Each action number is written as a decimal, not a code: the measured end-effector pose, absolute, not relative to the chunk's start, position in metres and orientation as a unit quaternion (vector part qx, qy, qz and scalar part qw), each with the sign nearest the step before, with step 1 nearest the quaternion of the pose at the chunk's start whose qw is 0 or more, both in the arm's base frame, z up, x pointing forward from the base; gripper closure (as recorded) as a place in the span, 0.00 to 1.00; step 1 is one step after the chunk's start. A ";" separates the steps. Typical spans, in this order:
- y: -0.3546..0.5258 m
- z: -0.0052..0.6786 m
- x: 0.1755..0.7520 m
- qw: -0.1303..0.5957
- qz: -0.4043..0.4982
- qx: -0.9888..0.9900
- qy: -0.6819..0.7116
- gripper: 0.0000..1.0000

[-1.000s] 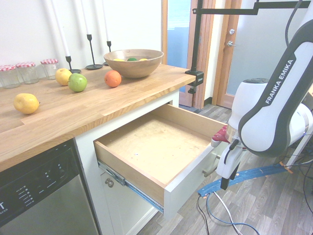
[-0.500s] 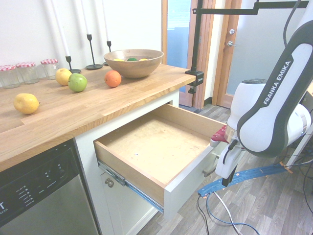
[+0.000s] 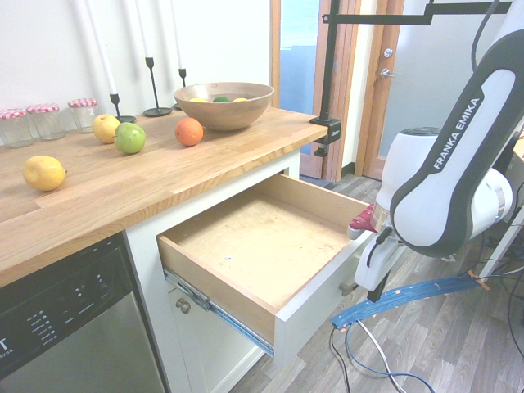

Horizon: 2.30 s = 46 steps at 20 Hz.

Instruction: Close the drawer

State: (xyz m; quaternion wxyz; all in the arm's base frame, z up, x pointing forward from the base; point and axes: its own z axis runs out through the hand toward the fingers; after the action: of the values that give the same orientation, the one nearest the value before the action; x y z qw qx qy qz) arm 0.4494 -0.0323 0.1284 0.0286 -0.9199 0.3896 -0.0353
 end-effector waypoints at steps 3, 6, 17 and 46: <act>-0.030 0.125 0.460 0.031 -0.038 -0.920 0.388 1.00; -0.029 0.121 0.471 0.034 -0.042 -0.920 0.388 1.00; -0.023 0.126 0.534 0.044 -0.075 -0.922 0.378 1.00; -0.031 0.166 0.676 0.051 -0.134 -0.909 0.392 1.00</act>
State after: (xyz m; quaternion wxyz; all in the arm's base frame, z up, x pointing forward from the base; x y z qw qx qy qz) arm 0.6757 -0.0306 0.1663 0.0510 -0.9088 0.3920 -0.1336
